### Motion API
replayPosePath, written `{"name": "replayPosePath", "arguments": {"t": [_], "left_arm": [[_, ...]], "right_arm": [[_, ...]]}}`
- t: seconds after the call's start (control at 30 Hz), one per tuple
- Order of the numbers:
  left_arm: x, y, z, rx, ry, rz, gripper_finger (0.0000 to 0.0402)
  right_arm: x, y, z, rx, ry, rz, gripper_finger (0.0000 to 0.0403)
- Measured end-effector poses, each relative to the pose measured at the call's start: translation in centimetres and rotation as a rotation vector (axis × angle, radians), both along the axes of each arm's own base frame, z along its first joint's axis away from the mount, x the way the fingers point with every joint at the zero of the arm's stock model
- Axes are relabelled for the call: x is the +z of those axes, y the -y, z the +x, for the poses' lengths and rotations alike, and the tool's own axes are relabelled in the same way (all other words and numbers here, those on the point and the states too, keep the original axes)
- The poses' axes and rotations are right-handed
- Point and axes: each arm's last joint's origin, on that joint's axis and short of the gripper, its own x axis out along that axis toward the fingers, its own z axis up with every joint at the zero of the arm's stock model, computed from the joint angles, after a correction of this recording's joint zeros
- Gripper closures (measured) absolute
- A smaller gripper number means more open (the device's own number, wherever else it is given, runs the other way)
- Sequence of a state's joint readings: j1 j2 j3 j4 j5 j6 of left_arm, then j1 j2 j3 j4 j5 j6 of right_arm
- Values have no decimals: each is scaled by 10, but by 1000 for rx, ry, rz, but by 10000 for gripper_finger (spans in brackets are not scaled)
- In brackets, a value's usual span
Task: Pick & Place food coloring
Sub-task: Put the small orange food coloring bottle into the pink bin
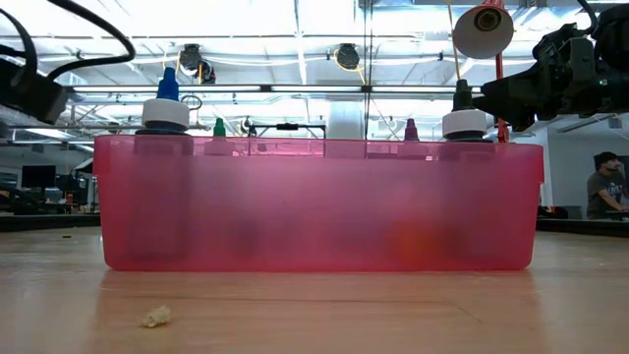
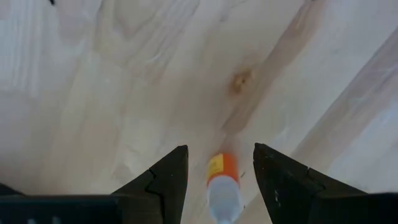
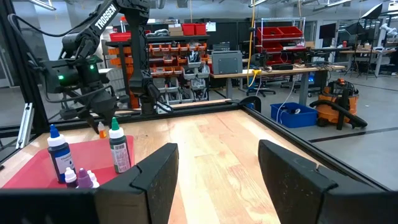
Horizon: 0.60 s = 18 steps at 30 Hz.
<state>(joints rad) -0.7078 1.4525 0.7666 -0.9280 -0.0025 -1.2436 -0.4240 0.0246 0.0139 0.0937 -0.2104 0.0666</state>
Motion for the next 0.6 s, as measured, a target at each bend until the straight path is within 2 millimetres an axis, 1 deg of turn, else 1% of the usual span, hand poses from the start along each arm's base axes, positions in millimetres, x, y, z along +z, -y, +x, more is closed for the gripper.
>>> {"name": "replayPosePath", "arguments": {"t": [0.23,0.6], "left_arm": [[0,5,-5,53,-46,-42,220],[0,7,-7,60,-45,-32,220]], "right_arm": [[0,0,0,0,0,0,193],[0,0,0,0,0,0,193]]}}
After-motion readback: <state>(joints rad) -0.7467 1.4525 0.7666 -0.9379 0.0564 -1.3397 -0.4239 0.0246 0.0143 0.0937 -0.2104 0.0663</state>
